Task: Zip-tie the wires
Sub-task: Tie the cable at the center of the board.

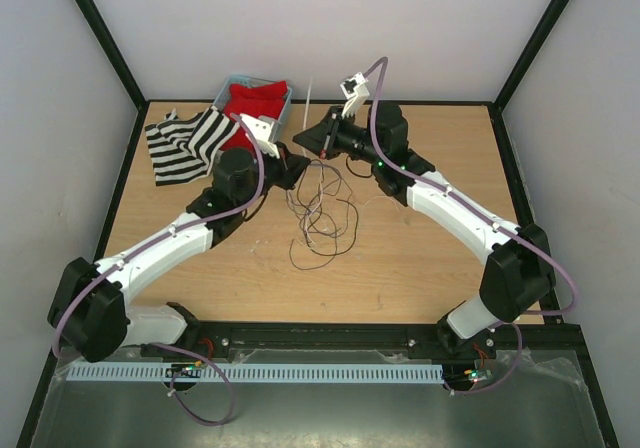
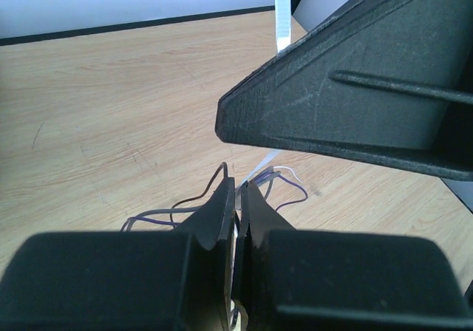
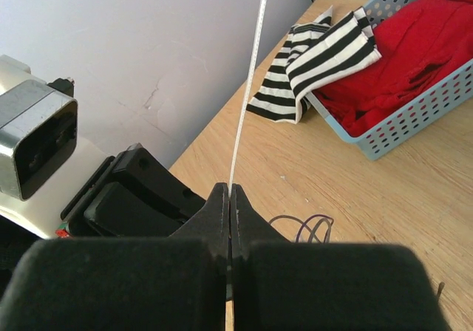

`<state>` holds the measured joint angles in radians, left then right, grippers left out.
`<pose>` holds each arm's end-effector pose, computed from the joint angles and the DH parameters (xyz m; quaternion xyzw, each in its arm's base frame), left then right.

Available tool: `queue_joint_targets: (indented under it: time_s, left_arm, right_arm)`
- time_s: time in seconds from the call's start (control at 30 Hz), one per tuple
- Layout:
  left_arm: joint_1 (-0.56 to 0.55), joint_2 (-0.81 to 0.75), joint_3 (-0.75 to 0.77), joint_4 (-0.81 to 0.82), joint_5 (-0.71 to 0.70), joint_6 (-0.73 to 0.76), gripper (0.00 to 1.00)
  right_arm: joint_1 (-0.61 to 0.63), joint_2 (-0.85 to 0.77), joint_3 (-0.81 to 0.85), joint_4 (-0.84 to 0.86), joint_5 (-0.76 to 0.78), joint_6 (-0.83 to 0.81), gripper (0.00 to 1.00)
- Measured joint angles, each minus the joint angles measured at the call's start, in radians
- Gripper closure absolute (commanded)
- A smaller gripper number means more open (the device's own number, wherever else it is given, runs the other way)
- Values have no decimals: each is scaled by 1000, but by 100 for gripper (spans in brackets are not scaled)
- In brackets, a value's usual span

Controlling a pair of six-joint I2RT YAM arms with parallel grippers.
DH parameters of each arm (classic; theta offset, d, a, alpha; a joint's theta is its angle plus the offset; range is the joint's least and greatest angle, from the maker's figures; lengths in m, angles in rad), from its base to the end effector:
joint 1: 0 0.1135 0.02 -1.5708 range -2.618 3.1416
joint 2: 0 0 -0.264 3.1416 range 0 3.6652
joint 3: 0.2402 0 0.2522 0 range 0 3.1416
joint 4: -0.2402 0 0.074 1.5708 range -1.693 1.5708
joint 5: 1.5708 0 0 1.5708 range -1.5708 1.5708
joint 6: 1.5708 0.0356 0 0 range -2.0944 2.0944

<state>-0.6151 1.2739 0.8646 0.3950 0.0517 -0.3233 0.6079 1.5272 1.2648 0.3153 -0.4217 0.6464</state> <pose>0.2447 -0.1751 0.3219 0.1215 0.7017 -0.3338 0.6176 0.2929 0.2215 0.3773 -0.1389 0.6757 0.5330 0.4900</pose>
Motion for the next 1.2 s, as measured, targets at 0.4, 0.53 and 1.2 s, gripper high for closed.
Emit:
queue_joint_targets:
  time_s: [0.4, 0.53, 1.2]
  left_arm:
    - [-8, 56, -33, 75, 8, -23, 99]
    - [-8, 51, -34, 74, 7, -21, 100]
    - [54, -109, 91, -355, -4, -57, 100]
  right_arm:
    - [-20, 0, 11, -74, 6, -12, 100]
    - [-24, 0, 13, -75, 3, -15, 88]
    - [-56, -543, -624, 232, 111, -473, 1]
